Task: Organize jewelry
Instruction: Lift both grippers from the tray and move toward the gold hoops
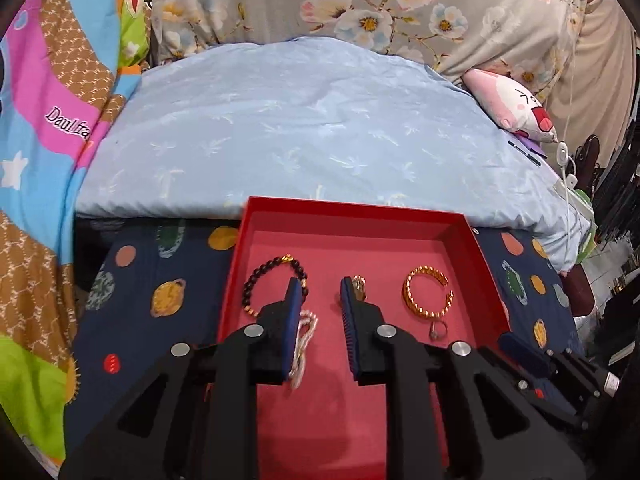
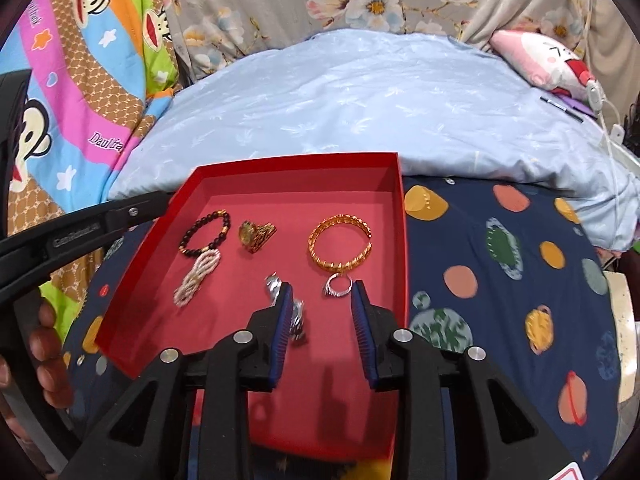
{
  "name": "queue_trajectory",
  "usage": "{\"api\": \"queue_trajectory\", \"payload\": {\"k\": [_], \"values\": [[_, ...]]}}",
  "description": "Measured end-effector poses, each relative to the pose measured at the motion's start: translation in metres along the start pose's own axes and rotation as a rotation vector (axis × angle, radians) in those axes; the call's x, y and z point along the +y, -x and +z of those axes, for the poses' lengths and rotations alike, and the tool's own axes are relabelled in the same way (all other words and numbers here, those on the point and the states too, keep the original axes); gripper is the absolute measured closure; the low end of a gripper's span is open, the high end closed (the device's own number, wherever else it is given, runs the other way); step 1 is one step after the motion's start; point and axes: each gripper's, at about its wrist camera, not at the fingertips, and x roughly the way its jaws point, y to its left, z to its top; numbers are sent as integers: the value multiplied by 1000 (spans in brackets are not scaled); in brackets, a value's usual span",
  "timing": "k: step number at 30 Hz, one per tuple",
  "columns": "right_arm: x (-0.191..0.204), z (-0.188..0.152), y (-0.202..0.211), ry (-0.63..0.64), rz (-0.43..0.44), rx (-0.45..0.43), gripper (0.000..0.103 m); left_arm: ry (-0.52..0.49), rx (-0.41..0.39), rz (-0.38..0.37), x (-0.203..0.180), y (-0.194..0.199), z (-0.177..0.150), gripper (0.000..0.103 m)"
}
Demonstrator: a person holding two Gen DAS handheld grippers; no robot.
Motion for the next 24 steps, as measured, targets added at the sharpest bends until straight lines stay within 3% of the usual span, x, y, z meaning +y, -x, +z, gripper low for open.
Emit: {"api": "queue_trajectory", "payload": {"k": [12,24], "values": [[15,-64,75,1,2,-4,71,39,-21,48,39,86,-66,71],[3,-141,125,-60,-25,43,71,33,85,40,39,125,-160,70]]}}
